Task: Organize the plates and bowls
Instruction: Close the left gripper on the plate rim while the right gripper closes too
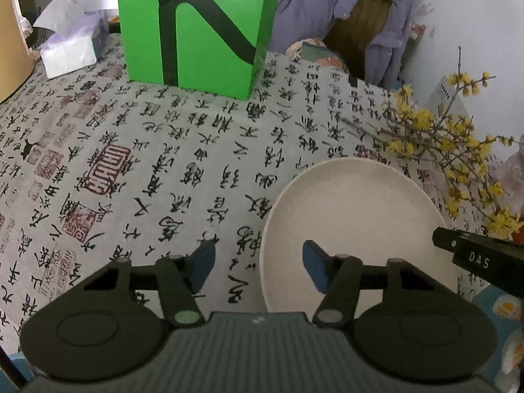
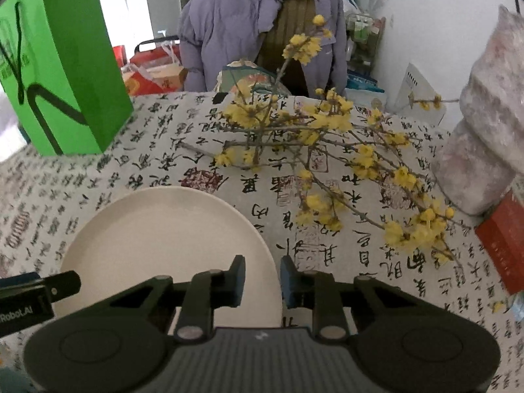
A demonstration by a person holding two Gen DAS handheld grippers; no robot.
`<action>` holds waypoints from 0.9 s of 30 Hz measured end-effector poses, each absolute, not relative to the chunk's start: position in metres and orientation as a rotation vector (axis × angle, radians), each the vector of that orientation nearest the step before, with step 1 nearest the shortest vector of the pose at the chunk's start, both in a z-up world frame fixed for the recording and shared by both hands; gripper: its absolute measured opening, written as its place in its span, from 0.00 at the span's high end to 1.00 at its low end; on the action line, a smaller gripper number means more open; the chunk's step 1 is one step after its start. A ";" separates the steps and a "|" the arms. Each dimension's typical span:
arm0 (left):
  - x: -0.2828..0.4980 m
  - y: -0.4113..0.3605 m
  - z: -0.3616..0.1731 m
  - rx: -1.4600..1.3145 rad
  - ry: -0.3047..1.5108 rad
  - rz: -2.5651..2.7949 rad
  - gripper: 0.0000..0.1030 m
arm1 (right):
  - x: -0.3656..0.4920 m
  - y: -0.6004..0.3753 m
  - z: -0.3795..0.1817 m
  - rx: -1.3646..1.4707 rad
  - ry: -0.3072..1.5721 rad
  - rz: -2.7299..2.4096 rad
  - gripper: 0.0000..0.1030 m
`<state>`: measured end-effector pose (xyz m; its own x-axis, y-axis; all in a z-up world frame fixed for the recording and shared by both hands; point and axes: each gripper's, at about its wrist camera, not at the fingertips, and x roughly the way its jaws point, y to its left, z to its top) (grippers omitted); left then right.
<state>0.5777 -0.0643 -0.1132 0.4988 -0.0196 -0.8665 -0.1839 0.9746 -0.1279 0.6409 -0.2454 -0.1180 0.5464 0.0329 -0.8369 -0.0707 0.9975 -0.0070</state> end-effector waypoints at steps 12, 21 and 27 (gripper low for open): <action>0.582 -0.075 -0.120 -0.158 1.088 0.065 0.79 | 0.643 -0.240 -0.127 -0.120 1.036 0.074 0.85; 0.581 -0.078 -0.118 -0.132 1.066 0.078 0.86 | 0.641 -0.242 -0.127 -0.144 1.019 0.097 0.91; 0.582 -0.079 -0.116 -0.121 1.060 0.087 0.86 | 0.638 -0.241 -0.128 -0.156 1.004 0.119 0.91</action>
<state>0.5822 -0.0788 -0.1165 0.4861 0.0134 -0.8738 -0.1300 0.9899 -0.0571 0.6383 -0.2414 -0.1275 0.5318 0.0272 -0.8464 -0.1706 0.9824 -0.0756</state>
